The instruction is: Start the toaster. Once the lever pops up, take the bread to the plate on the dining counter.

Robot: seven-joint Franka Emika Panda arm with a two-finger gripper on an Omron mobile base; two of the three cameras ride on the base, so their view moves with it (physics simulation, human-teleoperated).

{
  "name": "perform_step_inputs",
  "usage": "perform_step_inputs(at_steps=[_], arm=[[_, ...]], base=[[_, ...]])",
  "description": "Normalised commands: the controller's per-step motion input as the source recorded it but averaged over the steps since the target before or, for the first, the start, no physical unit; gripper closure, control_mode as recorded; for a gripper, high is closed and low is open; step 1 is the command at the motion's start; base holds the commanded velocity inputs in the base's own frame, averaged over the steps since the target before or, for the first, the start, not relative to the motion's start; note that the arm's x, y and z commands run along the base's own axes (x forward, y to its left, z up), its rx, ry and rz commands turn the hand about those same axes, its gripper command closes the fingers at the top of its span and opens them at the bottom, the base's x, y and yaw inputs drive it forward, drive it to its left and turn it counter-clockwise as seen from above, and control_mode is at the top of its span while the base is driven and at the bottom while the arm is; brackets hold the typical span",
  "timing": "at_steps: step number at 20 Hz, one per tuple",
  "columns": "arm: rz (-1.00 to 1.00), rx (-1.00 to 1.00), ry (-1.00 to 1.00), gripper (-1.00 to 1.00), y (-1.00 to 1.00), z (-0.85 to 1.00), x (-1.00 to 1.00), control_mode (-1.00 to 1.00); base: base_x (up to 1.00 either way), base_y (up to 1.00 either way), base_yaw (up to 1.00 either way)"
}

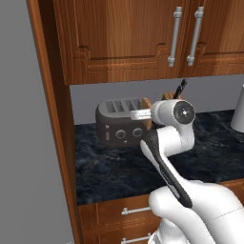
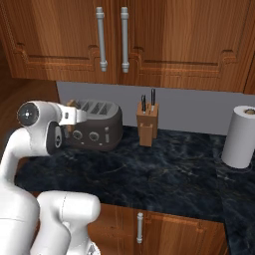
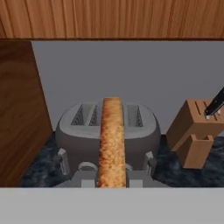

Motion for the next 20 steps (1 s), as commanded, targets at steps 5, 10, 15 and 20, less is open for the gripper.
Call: perform_step_inputs(at_steps=[5,10,15,20], arm=[[0.0,-0.04,0.07,1.0,-0.31,0.0,-0.6,-1.0],[0.0,-0.01,0.04,1.0,-0.22,0.0,-0.55,-1.0],[0.0,0.0,0.04,1.0,-0.17,0.01,-0.53,-1.0],[-0.03,0.0,0.01,1.0,-0.13,0.0,-0.53,-1.0]], base=[[0.0,0.0,0.0],[0.0,0.0,0.0],[0.0,0.0,0.0],[0.0,0.0,0.0]])
